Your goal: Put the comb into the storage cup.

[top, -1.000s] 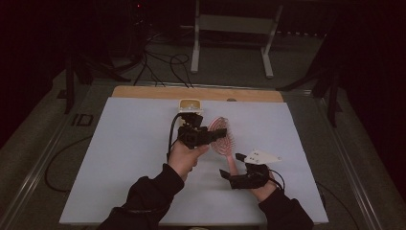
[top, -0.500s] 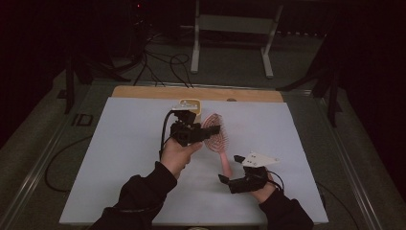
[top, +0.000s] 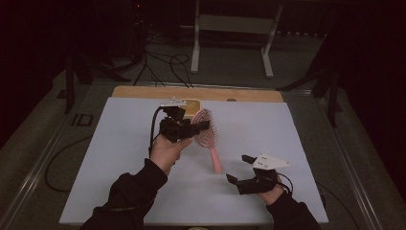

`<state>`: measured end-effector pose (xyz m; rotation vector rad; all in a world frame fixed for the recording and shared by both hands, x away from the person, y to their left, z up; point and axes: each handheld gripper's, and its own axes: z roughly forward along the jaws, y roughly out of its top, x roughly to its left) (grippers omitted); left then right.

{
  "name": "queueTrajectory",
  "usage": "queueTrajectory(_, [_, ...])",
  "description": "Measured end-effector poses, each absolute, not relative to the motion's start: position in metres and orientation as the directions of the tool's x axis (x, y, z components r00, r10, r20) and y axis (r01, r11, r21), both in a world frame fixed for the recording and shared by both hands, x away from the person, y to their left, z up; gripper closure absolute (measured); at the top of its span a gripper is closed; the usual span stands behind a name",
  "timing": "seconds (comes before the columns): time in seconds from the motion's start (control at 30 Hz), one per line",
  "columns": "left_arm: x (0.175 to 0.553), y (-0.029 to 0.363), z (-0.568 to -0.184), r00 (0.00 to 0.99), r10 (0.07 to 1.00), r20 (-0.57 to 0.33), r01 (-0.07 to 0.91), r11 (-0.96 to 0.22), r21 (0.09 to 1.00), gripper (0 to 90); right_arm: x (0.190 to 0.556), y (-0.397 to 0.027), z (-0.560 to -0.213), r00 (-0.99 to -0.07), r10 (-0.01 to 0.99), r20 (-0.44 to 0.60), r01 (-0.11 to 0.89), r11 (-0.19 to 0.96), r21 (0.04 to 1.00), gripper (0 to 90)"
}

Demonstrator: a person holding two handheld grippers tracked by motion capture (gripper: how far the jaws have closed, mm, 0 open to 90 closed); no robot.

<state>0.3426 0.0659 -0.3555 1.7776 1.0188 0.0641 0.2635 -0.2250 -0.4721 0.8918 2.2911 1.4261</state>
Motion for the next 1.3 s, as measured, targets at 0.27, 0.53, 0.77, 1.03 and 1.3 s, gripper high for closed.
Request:
queueTrajectory(0.27, [0.344, 0.073, -0.354, 0.633, 0.666, -0.395, 0.598, -0.097, 0.796, 66.3, 0.261, -0.237, -0.473, -0.759, 0.648, 0.065, 0.337, 0.304, 0.891, 8.8])
queueTrajectory(0.53, [0.345, 0.079, -0.354, 0.628, 0.676, -0.386, 0.595, -0.097, 0.798, 66.3, 0.257, -0.249, -0.473, -0.758, 0.648, 0.074, 0.334, 0.289, 0.897, 8.8])
queueTrajectory(0.77, [0.345, 0.085, -0.352, 0.626, 0.680, -0.381, 0.591, -0.094, 0.801, 66.4, 0.253, -0.257, -0.474, -0.755, 0.651, 0.080, 0.338, 0.282, 0.898, 8.8])
queueTrajectory(1.03, [0.348, 0.092, -0.342, 0.627, 0.685, -0.370, 0.572, -0.082, 0.816, 66.5, 0.252, -0.260, -0.473, -0.749, 0.659, 0.068, 0.330, 0.282, 0.901, 8.8])
queueTrajectory(1.3, [0.354, 0.101, -0.325, 0.622, 0.699, -0.354, 0.547, -0.065, 0.834, 66.5, 0.253, -0.261, -0.473, -0.748, 0.660, 0.078, 0.338, 0.277, 0.900, 8.9])
